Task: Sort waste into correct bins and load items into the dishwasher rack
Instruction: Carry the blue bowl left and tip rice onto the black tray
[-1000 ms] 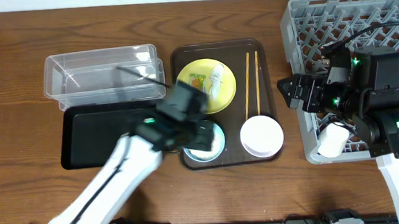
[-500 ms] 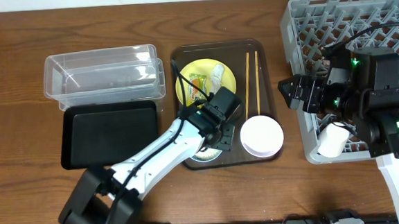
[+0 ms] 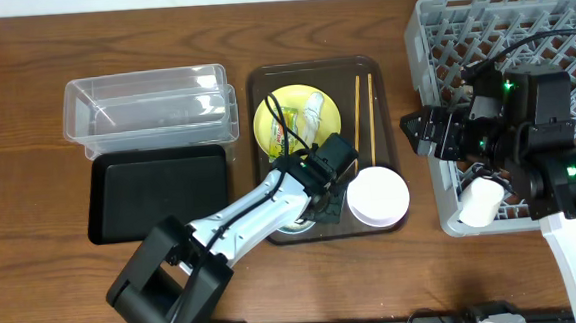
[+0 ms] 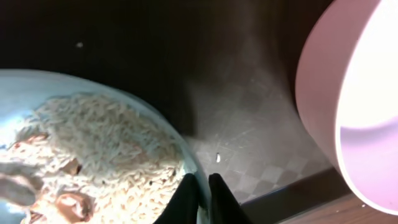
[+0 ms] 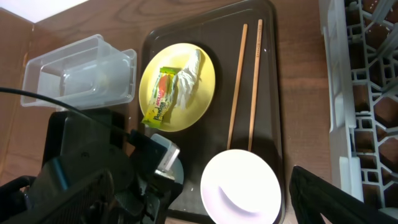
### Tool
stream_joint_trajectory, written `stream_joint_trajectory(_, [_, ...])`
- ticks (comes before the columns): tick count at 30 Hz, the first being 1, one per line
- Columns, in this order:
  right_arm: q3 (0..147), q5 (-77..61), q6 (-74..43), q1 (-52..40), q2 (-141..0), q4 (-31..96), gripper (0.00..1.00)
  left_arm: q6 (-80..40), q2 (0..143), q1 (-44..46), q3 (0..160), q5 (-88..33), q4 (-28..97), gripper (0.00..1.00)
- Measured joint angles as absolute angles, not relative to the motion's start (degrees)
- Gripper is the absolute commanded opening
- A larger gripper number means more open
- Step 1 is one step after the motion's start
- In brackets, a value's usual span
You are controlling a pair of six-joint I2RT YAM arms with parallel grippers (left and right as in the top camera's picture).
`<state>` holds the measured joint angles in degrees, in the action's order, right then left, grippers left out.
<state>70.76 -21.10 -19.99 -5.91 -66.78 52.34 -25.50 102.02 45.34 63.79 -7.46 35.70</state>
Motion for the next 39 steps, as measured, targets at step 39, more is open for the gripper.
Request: stream_joint_trajectory(39, [70.76,-20.99,-19.99,-5.91,-66.81,52.34,0.85,3.66,92.03,-16.51,70.65,-55.70,55.90,0.06])
